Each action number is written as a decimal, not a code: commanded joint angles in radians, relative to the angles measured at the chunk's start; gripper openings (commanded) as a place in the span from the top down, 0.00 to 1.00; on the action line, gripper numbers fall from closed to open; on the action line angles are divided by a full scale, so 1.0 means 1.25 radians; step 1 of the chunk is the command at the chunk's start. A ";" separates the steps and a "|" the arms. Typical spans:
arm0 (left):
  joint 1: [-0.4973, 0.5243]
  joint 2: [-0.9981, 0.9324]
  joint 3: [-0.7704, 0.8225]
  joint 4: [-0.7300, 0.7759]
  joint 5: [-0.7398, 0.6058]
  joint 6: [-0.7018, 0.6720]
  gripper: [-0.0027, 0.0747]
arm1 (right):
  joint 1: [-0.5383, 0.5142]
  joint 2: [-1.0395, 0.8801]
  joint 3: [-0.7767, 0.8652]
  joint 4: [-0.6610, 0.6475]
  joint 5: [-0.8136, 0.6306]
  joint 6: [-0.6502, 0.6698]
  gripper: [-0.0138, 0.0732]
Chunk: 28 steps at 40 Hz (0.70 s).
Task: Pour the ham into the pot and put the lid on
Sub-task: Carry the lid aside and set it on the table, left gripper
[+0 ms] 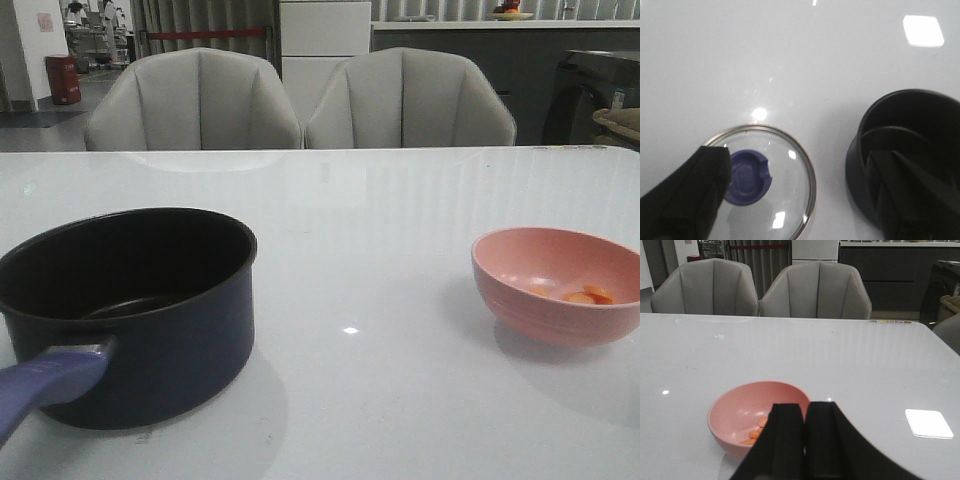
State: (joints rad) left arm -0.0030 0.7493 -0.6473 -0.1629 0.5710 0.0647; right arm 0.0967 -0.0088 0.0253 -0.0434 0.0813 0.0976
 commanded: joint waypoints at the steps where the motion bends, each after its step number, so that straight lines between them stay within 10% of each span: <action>1: -0.040 -0.133 0.050 -0.006 -0.144 0.001 0.20 | -0.006 -0.016 0.009 -0.002 -0.065 -0.003 0.68; 28: -0.157 -0.517 0.295 -0.006 -0.314 0.001 0.20 | -0.005 -0.004 -0.028 0.016 -0.139 0.002 0.68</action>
State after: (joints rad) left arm -0.1892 0.0947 -0.2516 -0.1629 0.2720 0.0652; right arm 0.0967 -0.0088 0.0253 -0.0385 -0.0449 0.0957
